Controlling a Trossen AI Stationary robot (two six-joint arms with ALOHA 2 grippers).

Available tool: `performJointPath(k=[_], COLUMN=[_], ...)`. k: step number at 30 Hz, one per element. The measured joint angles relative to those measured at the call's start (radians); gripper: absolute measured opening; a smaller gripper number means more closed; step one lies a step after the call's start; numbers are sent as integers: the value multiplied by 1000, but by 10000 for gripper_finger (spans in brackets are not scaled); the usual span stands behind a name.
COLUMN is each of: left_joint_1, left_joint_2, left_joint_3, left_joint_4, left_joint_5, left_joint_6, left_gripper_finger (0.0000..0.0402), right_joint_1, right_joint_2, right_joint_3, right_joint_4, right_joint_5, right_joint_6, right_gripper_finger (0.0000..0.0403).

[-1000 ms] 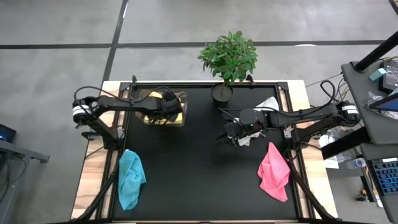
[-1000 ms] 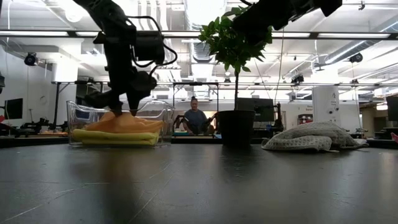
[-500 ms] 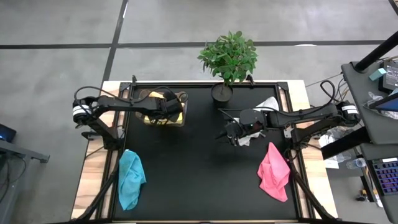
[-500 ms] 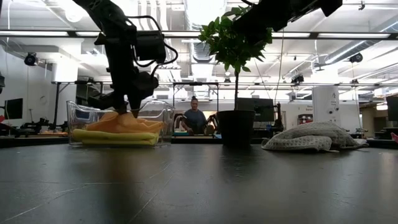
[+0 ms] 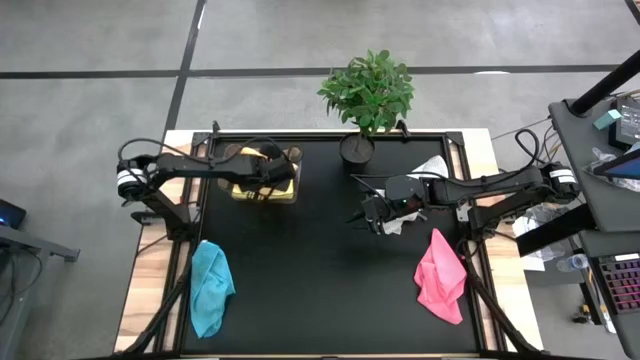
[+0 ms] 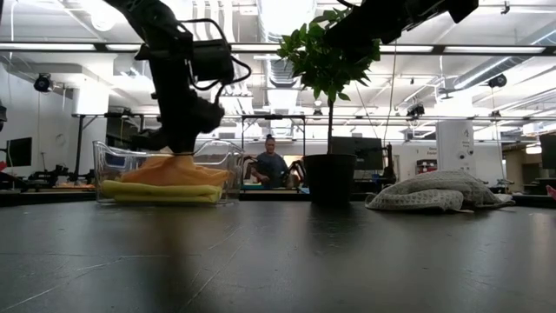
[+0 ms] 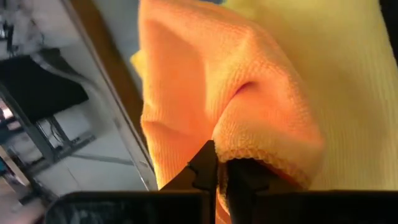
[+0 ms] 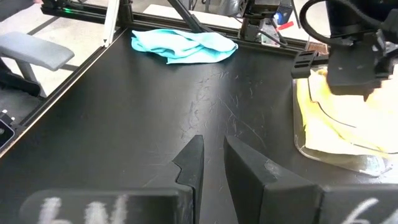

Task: Fold microfiber towels
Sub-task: Put the orange towel into the transparent bin

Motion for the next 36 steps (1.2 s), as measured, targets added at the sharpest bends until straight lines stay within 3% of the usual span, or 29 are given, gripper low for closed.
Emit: performJointPath(k=[8, 14, 21, 29, 33, 36], left_joint_1=[0, -2, -2, -1, 14, 60], left_joint_2=[-1, -4, -3, -55, -112, -156], left_joint_3=[98, 123, 108, 172, 209, 195], left_joint_4=[-71, -86, -110, -185, -217, -194], left_joint_5=[26, 242, 254, 264, 283, 378], left_joint_6=[-369, -537, -551, -405, -302, -255], left_gripper_finger=[2, 3, 74, 181, 192, 176], right_joint_1=[0, 0, 0, 0, 0, 0], right_joint_2=[0, 0, 0, 0, 0, 0], right_joint_3=[0, 0, 0, 0, 0, 0], right_joint_4=[0, 0, 0, 0, -2, -4], right_joint_5=[1, 9, 9, 10, 27, 28], right_joint_6=[0, 0, 0, 0, -1, -4], right_gripper_finger=[54, 54, 54, 54, 54, 54])
